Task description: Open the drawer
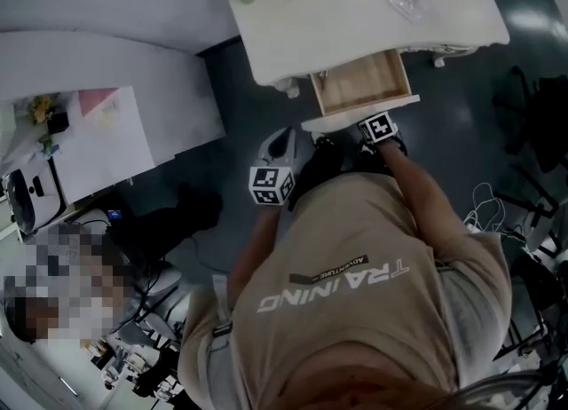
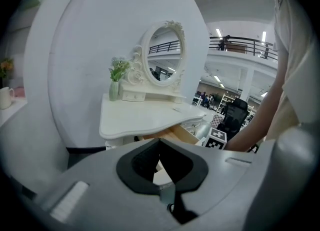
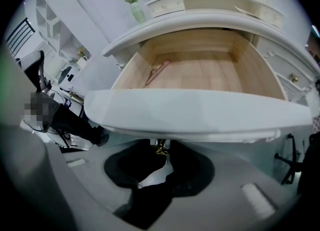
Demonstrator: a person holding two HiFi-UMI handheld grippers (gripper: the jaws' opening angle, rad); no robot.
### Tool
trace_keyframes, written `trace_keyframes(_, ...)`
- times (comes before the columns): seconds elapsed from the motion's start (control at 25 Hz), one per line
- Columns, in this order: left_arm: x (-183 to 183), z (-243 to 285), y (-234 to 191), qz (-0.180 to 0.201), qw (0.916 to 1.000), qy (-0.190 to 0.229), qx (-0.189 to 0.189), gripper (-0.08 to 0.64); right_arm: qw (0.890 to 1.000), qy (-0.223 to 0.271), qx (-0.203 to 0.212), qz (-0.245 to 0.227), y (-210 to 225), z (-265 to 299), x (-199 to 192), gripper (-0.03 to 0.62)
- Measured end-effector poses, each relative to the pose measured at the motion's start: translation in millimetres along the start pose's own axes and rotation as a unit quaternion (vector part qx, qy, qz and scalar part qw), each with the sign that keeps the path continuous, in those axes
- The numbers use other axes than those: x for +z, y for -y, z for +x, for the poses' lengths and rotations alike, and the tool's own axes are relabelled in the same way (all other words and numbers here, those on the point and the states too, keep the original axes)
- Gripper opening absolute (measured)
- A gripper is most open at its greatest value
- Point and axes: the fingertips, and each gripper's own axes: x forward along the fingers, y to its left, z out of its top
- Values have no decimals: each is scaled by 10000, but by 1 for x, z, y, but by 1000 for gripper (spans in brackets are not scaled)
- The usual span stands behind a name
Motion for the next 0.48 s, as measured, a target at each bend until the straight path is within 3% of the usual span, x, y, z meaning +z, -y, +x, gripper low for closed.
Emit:
trace_keyframes(0.32, -5, -5, 71, -22, 9993, -28, 375, -2, 9987, 155, 468, -88, 3, -12, -27, 132)
trace_keyframes(0.48, -13, -5, 112, 24, 9991, -12, 426, -2, 9965, 279, 624, -483, 9, -17, -35, 132)
